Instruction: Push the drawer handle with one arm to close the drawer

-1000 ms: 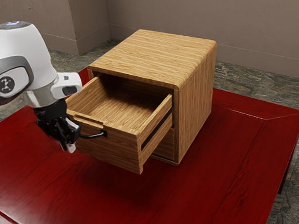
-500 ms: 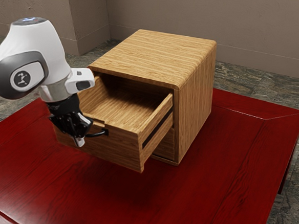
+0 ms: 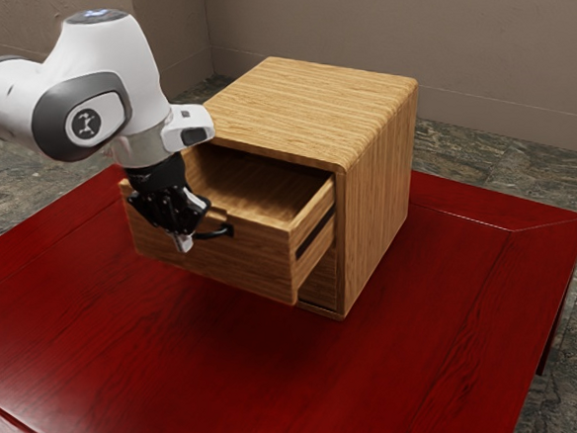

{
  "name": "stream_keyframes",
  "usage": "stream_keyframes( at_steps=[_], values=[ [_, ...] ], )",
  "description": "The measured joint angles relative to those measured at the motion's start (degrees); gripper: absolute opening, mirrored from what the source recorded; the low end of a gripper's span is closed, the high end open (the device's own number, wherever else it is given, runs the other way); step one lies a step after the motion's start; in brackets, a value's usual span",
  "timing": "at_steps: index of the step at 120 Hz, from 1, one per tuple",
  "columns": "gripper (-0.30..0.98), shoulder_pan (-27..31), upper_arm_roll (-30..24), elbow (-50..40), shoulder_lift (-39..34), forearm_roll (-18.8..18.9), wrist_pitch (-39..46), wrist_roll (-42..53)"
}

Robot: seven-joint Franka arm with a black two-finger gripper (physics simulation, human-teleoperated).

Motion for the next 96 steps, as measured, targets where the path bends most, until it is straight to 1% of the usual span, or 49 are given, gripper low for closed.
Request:
stream_keyframes(
  at_steps=[50,96],
  values=[
    [-0.10,0.21,0.08,6.79,9.21,2.08,1.66,-0.31],
    [-0.10,0.39,0.27,12.55,14.26,3.63,2.20,-0.40]
  ],
)
